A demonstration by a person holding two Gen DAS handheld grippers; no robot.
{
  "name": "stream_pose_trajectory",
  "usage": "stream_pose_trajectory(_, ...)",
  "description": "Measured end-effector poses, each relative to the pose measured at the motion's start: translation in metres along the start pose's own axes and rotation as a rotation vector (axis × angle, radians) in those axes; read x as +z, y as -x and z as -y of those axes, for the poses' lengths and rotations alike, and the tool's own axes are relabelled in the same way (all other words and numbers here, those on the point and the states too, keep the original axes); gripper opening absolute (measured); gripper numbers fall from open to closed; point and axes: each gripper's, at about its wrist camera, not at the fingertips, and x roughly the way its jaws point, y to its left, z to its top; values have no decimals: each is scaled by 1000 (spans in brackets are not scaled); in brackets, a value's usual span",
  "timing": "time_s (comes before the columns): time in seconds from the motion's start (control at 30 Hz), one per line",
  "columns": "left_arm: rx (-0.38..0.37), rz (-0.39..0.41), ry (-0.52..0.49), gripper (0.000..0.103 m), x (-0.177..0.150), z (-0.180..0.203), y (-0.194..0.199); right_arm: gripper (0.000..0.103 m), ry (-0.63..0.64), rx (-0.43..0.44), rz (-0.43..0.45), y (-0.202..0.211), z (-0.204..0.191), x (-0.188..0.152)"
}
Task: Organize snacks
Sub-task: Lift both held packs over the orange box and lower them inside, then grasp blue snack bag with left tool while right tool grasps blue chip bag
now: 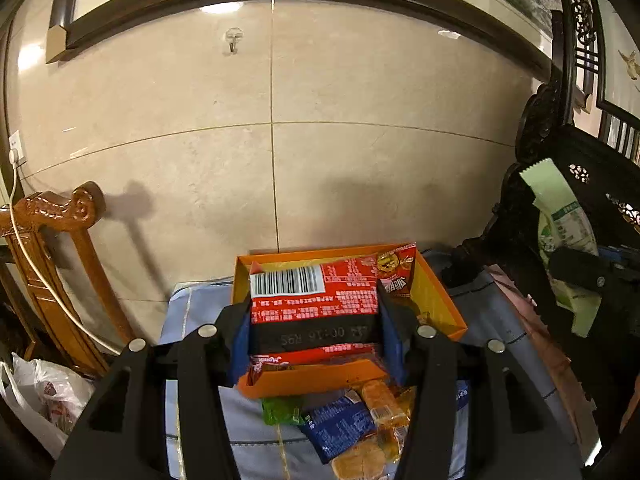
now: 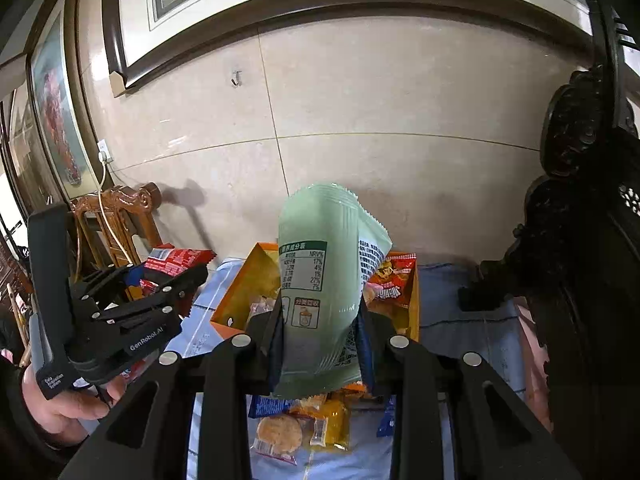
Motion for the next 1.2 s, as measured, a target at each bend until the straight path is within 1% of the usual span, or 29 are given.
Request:
stream_pose_trajectory(0.23, 19, -28, -1, 51, 4, -2, -34, 30, -5, 2, -27, -31, 8, 5)
stream_pose_trajectory(0.43, 37, -31, 7, 52, 16, -7, -55, 30, 3, 2, -37, -57, 14, 21)
stream_pose_trajectory(0.47, 44, -27, 11, 53, 21, -9, -60, 30, 9, 1, -36, -61, 14, 24)
stream_pose_trajectory(0.5, 59, -24, 11, 60, 25, -10, -65, 30, 11, 11, -36, -68, 15, 31)
stream_pose_trajectory(0.53, 66, -21, 10, 70, 29, -10, -70, 35, 9, 31, -41, -74, 16, 35)
stream_pose_trajectory(0.57, 83, -18, 9, 97, 33, -11, -79, 49, 13, 43, -57, -82, 17, 40)
stream_pose_trajectory(0.6, 104, -15, 8, 98, 34, -12, -85, 61, 30, 27, -104, -98, 18, 43)
stream_pose_trajectory(0.63, 111, -38, 9, 99, 34, -14, -94, 77, 52, -30, -132, -109, 20, 43)
stream_pose_trajectory(0.67, 108, -66, 9, 99, 33, -15, -100, 79, 66, -78, -144, -115, 22, 42)
stream_pose_trajectory(0.7, 107, -102, 4, 99, 28, -16, -106, 79, 76, -103, -152, -119, 25, 39)
stream_pose_trajectory(0.8, 96, -97, -12, 99, 7, -22, -103, 79, 43, -112, -151, -117, 44, 18)
stream_pose_trajectory(0.83, 91, -107, -9, 99, -5, -27, -102, 79, 28, -117, -160, -117, 50, 10)
stream_pose_trajectory(0.9, 62, -136, 26, 99, -31, -38, -98, 79, -8, -127, -182, -116, 63, -10)
stream_pose_trajectory(0.93, 53, -138, 41, 99, -41, -41, -96, 79, -29, -138, -200, -115, 72, -30)
stream_pose_trajectory(0.97, 42, -147, 64, 99, -60, -48, -92, 79, -38, -142, -213, -114, 78, -42)
stream_pose_trajectory(1.03, 26, -164, 74, 99, -87, -57, -90, 79, -52, -159, -250, -113, 83, -77)
stream_pose_trajectory(1.13, 21, -203, 53, 99, -140, -55, -86, 79, -52, -177, -304, -114, 84, -126)
stream_pose_trajectory(1.2, 13, -231, 55, 99, -163, -50, -86, 79, -55, -179, -355, -119, 83, -154)
